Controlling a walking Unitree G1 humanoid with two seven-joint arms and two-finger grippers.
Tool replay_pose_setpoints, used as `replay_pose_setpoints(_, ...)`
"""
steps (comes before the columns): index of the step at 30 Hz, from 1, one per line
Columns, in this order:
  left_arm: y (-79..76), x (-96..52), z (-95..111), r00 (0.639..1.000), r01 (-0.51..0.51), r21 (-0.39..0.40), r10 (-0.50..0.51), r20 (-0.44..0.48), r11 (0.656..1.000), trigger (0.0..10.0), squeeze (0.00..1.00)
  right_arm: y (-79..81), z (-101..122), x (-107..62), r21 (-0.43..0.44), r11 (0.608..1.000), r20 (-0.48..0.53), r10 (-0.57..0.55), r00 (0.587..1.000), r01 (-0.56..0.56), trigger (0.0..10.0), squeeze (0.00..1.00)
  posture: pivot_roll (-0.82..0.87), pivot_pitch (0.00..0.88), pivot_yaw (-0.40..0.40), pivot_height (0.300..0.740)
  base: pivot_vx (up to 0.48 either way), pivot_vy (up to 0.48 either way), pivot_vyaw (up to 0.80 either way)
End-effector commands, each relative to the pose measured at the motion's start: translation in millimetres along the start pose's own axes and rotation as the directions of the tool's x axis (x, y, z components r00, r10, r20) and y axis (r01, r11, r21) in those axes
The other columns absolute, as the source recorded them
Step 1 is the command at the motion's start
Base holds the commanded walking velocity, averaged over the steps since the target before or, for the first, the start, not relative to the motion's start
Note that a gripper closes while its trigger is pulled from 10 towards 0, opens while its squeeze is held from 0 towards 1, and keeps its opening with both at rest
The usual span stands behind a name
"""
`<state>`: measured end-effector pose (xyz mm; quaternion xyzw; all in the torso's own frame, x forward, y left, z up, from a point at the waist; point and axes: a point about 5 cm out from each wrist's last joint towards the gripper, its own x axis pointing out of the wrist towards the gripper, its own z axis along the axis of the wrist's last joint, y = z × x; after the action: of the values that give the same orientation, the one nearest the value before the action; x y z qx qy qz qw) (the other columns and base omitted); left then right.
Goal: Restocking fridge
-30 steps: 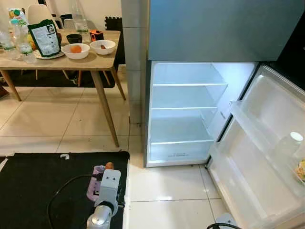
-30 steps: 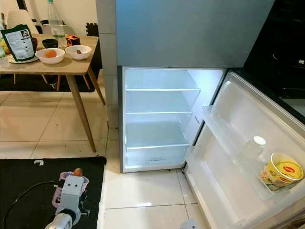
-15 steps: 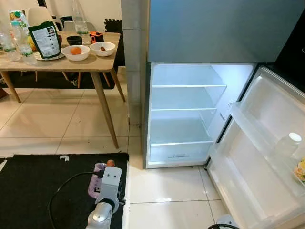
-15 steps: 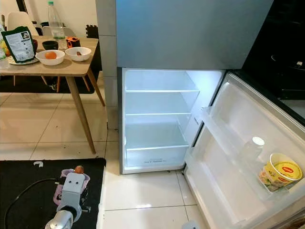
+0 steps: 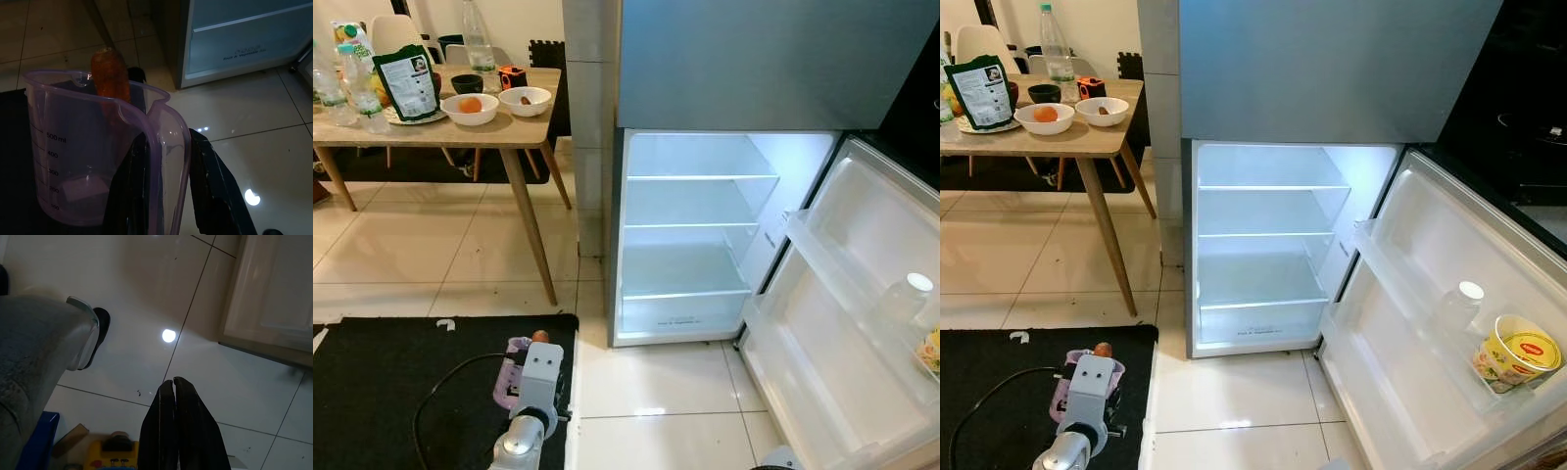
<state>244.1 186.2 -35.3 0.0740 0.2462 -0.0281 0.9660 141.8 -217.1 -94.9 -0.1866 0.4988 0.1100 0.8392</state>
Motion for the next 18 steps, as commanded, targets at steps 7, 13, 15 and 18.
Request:
replay_pose_setpoints(7, 6.7, 2.5, 7, 0.999, -0.027, 0.016, 0.027, 0.026, 1.000, 10.0, 0.00, -5.9, 3, 0.4, 0.013, 1.000, 0.001, -0.020, 1.000, 0.020, 10.0, 0.00, -0.03, 0.004, -0.040, 0.740, 0.090, 0.000, 0.00)
replay_pose_setpoints(13, 6.5, 3.2, 9, 0.999, -0.022, 0.013, 0.022, 0.028, 1.000, 10.0, 0.00, -6.5, 7, 0.8, 0.017, 1.000, 0.012, -0.020, 1.000, 0.020, 10.0, 0.00, -0.03, 0.000, -0.041, 0.740, 0.357, 0.000, 0.00)
replay_pose_setpoints(15, 5.6, 3.5, 9, 0.999, -0.019, 0.013, 0.018, 0.030, 1.000, 10.0, 0.00, -7.1, 8, 1.1, 0.021, 1.000, 0.019, -0.021, 1.000, 0.021, 10.0, 0.00, -0.03, 0.000, -0.041, 0.740, 0.388, 0.000, 0.00)
replay_pose_setpoints(18, 4.0, 3.5, 9, 0.999, -0.015, 0.011, 0.014, 0.030, 1.000, 10.0, 0.00, -8.0, 11, 1.4, 0.023, 1.000, 0.027, -0.022, 0.999, 0.021, 10.0, 0.00, -0.03, 0.000, -0.041, 0.740, 0.398, 0.000, 0.00)
